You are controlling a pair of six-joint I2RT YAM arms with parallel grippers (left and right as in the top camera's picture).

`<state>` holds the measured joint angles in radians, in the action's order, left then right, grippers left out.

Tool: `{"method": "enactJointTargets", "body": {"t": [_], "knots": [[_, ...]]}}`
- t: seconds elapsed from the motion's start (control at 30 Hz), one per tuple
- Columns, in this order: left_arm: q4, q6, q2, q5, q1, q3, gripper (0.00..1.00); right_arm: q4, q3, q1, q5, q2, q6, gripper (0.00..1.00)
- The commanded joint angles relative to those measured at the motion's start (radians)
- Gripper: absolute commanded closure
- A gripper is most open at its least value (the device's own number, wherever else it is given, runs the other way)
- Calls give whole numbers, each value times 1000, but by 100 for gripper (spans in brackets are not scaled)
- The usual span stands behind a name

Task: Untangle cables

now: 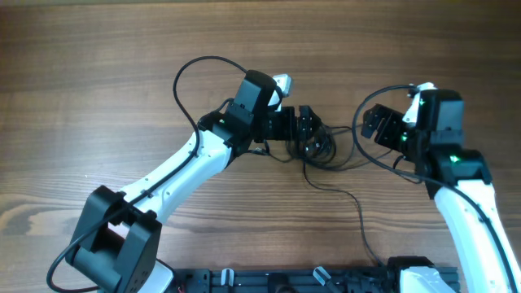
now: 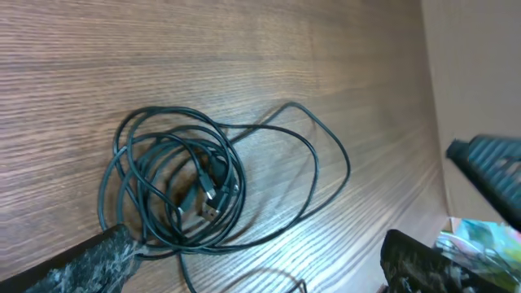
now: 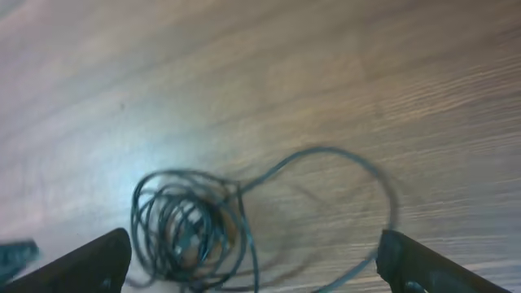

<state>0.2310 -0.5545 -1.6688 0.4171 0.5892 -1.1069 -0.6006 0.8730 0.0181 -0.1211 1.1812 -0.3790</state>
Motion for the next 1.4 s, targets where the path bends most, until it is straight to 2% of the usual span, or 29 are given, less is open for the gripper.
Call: {"method": "enactJointTargets", "body": {"t": [0.0,0.07,0.17,0.2,0.23,0.27,0.33,0.4,0.47,0.57,0.6,0.7,0.8,0.87,0.93,1.07,1.13,1.2,1.27,1.37], "knots": [[1,-101,0,-95,0,-13,1,0,-21,5,-171,150,39,2],[11,-153,0,-128,0,-13,0,2,-23,5,-233,224,39,5],[34,-210,0,-180,0,-13,0,23,-23,9,-422,340,40,24],[41,-217,0,-200,-1,-13,0,29,-23,15,-441,372,39,32],[48,-217,0,-222,-9,-13,0,35,-23,34,-484,423,42,51],[48,-217,0,-220,-18,-13,0,41,-23,42,-525,436,53,61],[47,-214,3,-180,-42,-13,0,105,-22,58,-715,446,95,83],[47,-163,7,-90,-73,-14,0,233,-19,60,-956,432,54,95],[47,-45,11,68,-114,-14,0,462,-15,61,-1103,396,-120,95],[47,124,11,402,-172,-13,0,747,-15,70,-1119,343,-294,95],[47,148,11,460,-182,-13,1,833,-15,77,-1124,331,-338,95],[47,151,11,494,-187,-13,0,1076,-15,114,-1167,310,-455,95],[31,151,5,494,-166,-13,0,1190,-15,165,-1182,307,-517,95],[19,143,0,455,-138,-13,0,1223,-15,206,-1181,307,-519,95],[30,85,-4,333,-110,-13,0,1292,-15,223,-1182,307,-557,95],[87,-129,-34,-28,-64,-12,0,1667,-14,214,-1190,307,-782,95],[100,-158,-63,-81,-58,-12,0,1772,-13,195,-1180,307,-798,95],[116,-158,-102,-78,-56,-12,0,1761,-4,153,-1157,307,-754,96],[169,-157,-150,-79,-56,-12,1,1678,2,84,-1101,307,-687,95],[291,-128,-198,-110,-67,-12,11,1493,2,-33,-956,307,-539,95]]}}
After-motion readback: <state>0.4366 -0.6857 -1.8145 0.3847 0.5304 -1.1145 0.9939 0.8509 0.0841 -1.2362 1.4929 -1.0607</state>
